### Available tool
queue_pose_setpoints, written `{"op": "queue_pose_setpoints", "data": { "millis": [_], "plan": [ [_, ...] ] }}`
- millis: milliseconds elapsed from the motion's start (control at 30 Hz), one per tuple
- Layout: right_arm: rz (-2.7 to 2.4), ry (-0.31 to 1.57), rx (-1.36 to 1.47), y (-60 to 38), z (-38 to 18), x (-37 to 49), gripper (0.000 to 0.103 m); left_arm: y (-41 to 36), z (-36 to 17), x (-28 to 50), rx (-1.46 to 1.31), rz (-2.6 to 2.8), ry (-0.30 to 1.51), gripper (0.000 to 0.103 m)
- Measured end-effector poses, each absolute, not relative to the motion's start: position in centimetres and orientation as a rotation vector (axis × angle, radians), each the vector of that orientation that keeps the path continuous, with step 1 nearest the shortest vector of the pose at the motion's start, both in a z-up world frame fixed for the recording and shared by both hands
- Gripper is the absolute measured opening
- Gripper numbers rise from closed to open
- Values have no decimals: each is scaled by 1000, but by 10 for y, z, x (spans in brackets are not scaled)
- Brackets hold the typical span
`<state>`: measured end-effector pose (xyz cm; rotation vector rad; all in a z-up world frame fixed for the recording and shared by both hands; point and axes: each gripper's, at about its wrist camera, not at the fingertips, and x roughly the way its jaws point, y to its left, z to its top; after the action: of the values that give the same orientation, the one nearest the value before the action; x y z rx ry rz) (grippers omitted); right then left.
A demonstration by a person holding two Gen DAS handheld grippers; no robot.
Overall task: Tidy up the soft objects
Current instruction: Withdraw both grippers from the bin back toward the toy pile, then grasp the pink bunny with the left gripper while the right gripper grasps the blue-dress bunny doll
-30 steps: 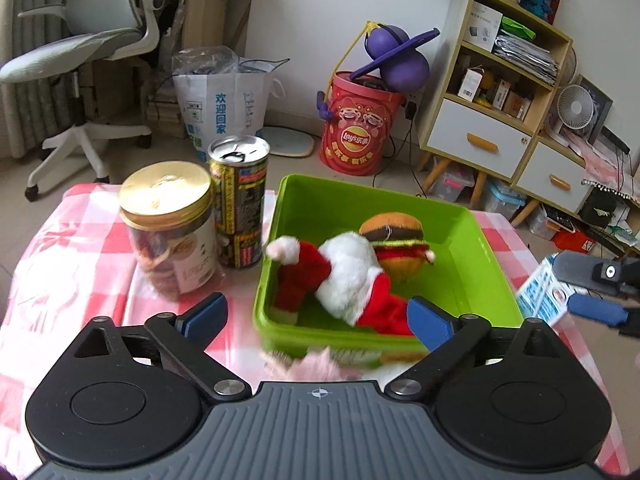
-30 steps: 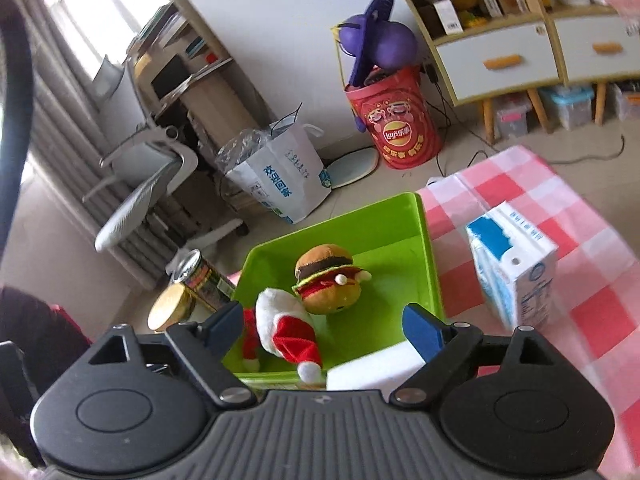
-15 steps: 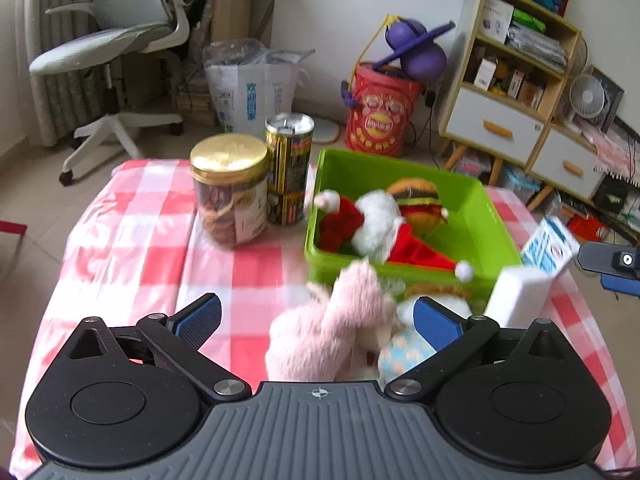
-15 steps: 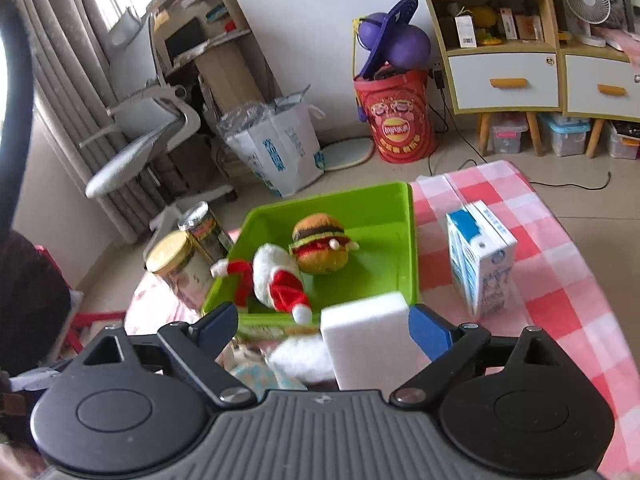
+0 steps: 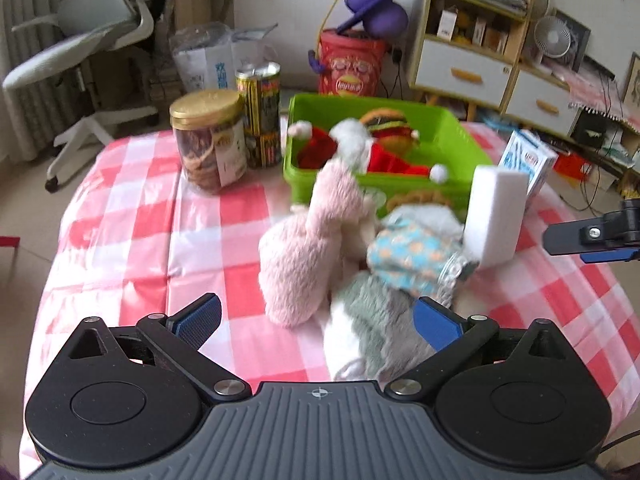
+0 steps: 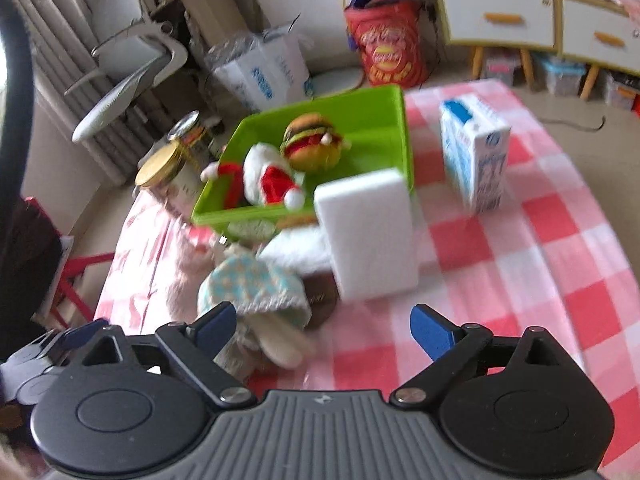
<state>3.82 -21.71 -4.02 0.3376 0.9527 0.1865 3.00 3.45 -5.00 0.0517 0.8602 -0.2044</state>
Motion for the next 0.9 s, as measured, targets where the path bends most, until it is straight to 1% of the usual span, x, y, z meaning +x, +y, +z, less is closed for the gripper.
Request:
{"op": "queue_pose_setpoints", "data": {
  "millis": [167, 333, 533, 633, 700, 767, 900],
  "plan": [
    [188, 965, 351, -215, -45, 39, 70, 47, -63, 36, 18, -186, 879, 98],
    [213, 972, 388, -208, -54, 47, 70, 55, -73, 41, 15, -217, 760, 97],
    [285, 968, 372, -187, -65, 57, 70, 61, -89, 57, -38, -209, 777, 95],
    [326, 956, 390, -177, -71, 64, 70, 61, -96, 63, -50, -185, 799, 91],
    [338, 949, 402, -172, -75, 68, 70, 62, -100, 68, -69, -178, 811, 85],
    [340, 937, 409, -168, -78, 74, 70, 62, -102, 69, -85, -172, 813, 84],
    [319, 929, 451, -168, -87, 82, 70, 61, -106, 73, -115, -184, 834, 79]
  ]
}}
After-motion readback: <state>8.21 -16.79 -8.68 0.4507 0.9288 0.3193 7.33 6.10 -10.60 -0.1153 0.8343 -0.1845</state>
